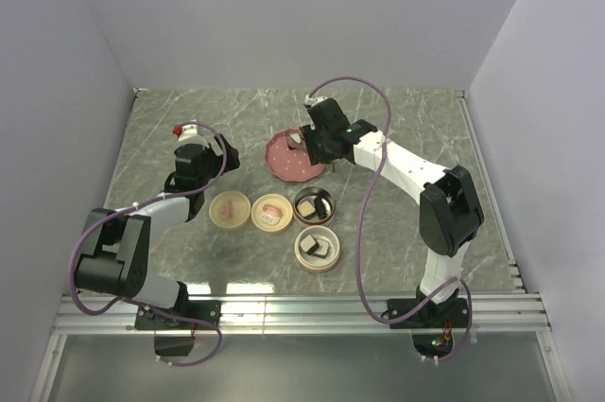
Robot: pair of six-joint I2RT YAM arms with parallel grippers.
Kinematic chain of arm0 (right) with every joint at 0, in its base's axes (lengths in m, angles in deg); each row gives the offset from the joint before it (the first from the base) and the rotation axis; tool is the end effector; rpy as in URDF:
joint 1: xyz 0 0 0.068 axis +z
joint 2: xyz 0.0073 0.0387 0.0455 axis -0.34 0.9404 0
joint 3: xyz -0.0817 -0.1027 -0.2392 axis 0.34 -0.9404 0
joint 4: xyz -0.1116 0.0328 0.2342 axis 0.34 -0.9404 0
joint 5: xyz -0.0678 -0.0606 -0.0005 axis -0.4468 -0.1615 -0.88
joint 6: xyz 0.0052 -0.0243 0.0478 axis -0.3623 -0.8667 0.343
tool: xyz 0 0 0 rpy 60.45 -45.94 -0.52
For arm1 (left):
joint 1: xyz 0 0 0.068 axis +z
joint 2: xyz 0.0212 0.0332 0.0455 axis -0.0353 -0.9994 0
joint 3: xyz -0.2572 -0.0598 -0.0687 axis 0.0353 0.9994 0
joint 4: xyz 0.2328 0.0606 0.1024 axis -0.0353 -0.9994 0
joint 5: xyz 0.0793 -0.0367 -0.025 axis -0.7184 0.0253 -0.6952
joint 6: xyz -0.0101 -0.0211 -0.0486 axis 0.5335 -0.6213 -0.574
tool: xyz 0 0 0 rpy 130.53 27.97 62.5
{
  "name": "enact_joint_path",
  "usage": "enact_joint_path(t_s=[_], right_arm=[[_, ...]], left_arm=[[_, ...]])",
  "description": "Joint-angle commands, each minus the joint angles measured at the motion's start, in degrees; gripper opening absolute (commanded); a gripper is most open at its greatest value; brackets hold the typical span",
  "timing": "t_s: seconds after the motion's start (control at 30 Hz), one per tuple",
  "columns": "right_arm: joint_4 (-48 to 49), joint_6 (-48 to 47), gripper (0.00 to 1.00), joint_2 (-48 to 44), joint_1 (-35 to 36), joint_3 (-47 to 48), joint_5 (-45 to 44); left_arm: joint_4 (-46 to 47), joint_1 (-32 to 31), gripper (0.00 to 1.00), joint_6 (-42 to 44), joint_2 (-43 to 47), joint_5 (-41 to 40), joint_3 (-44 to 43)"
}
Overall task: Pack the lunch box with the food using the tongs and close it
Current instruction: Pick up the food using the clamp
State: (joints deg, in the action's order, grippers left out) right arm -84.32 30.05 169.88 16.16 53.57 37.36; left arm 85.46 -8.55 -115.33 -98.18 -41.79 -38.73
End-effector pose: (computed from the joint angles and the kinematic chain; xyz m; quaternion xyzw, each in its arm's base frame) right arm 0.3350 0.2387 0.2664 -0.1881 0.9163 0.0898 0.3420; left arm 0.2920 -0.0515 0.1918 -0.1502 0.8046 -0.1590 0.5520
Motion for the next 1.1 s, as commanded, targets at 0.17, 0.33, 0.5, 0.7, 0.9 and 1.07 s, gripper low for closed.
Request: enact_joint_path(t_s=[0.17, 0.33, 0.5, 0.7, 0.9, 1.07], right_arm=[[-0.02, 0.2, 0.5, 1.16, 0.53, 1.57, -0.09], [-0.46, -0.15, 0.5, 1.69, 1.15, 1.74, 0.09], [-1.16, -0.24, 0.5, 2.48, 1.41, 2.62, 0.09], [-3.01, -0.51, 0.44, 4.32, 2.11, 4.29, -1.49], [-1.43, -0.24, 0.12, 4.41, 2.11, 4.2, -2.9], [1.38, 0.28, 0.0, 2.22, 2.11, 2.19, -4.13]], left_arm=[[2.67, 0.2, 0.99, -0.82, 1.79, 0.82, -0.19], [2.67, 0.2, 1.0, -0.82, 1.61, 0.82, -0.28], [2.58, 0.2, 1.0, -0.73, 1.79, 0.82, -0.28], [2.67, 0.2, 1.0, -0.73, 1.79, 0.73, -0.28], [2.58, 0.2, 1.0, -0.73, 1.62, 0.73, -0.37], [2.67, 0.2, 1.0, -0.64, 1.7, 0.64, -0.28]])
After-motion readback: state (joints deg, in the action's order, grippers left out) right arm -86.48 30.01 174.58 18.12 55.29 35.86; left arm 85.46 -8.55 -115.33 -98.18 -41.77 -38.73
